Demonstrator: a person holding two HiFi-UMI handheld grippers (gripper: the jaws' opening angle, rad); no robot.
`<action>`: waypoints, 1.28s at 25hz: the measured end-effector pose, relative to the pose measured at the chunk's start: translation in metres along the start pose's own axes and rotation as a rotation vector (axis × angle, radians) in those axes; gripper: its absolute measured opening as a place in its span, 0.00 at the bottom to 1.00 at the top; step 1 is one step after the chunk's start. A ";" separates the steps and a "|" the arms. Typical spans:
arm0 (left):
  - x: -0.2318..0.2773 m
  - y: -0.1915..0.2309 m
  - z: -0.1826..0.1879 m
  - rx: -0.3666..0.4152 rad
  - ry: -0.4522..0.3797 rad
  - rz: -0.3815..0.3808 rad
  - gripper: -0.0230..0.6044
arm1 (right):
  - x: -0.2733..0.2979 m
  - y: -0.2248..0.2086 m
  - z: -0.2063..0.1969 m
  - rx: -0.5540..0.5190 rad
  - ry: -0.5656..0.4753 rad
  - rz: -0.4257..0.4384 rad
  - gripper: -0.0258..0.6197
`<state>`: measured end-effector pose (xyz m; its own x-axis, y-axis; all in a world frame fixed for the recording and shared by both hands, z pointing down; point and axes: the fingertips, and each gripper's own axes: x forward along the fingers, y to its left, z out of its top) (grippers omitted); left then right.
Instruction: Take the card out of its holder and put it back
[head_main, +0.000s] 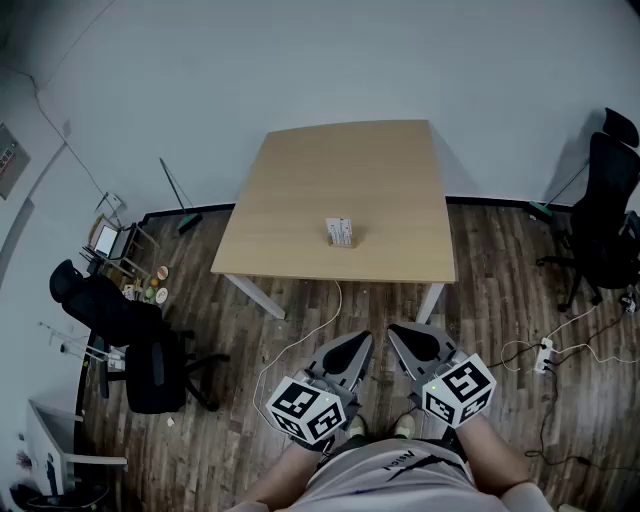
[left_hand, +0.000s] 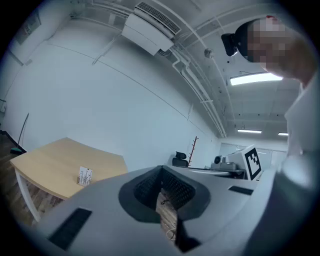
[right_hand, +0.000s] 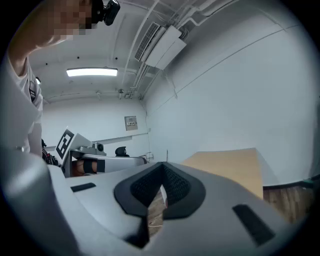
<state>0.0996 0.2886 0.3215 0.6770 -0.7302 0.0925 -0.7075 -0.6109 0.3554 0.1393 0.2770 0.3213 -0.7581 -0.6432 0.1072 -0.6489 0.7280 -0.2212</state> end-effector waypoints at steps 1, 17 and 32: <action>0.001 -0.002 0.000 0.001 -0.001 0.001 0.06 | -0.002 0.000 0.001 0.001 0.000 0.003 0.06; 0.023 -0.016 -0.006 0.014 -0.001 0.042 0.06 | -0.027 -0.024 0.002 0.040 -0.018 0.069 0.06; 0.032 0.051 0.005 0.016 -0.031 0.145 0.06 | 0.022 -0.067 -0.006 0.093 -0.005 0.069 0.06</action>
<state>0.0841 0.2329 0.3383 0.5607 -0.8203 0.1133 -0.8009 -0.5024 0.3258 0.1660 0.2156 0.3440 -0.8001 -0.5940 0.0838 -0.5865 0.7453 -0.3171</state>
